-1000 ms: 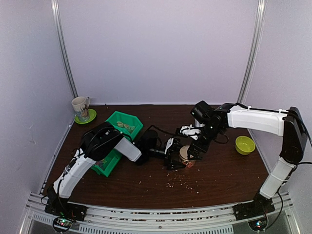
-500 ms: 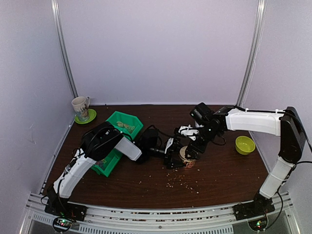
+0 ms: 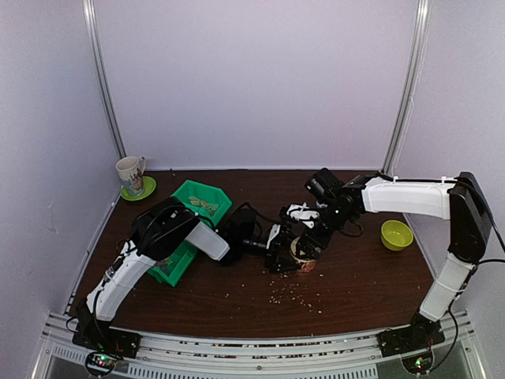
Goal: Pack the candies
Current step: Screw the box lid onto the packing box.
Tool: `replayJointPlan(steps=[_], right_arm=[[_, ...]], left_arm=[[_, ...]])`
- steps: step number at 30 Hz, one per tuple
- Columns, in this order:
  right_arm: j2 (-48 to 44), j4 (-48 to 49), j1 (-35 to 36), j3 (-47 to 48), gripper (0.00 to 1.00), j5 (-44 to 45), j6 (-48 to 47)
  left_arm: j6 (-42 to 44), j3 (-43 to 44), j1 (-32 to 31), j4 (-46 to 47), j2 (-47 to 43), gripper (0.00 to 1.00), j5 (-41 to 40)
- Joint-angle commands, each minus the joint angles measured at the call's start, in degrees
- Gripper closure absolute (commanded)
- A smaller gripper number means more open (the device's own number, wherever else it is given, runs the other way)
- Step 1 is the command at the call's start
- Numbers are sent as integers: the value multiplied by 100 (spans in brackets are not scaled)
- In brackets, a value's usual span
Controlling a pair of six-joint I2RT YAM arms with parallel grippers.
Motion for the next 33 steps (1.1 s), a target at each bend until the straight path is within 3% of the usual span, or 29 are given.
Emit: replayJointPlan(steps=[1,11,33], right_arm=[[126,1,117,-122,0,151,88],[86,-75,140,-121,0,364,206],[75,263,142,-276,15,245,772]], left_arm=[[244,-388,118,-952,685,15,-307],[208,-432,118,-930,656,16,-432],[100,-683,119,-729,512,19,-1033]])
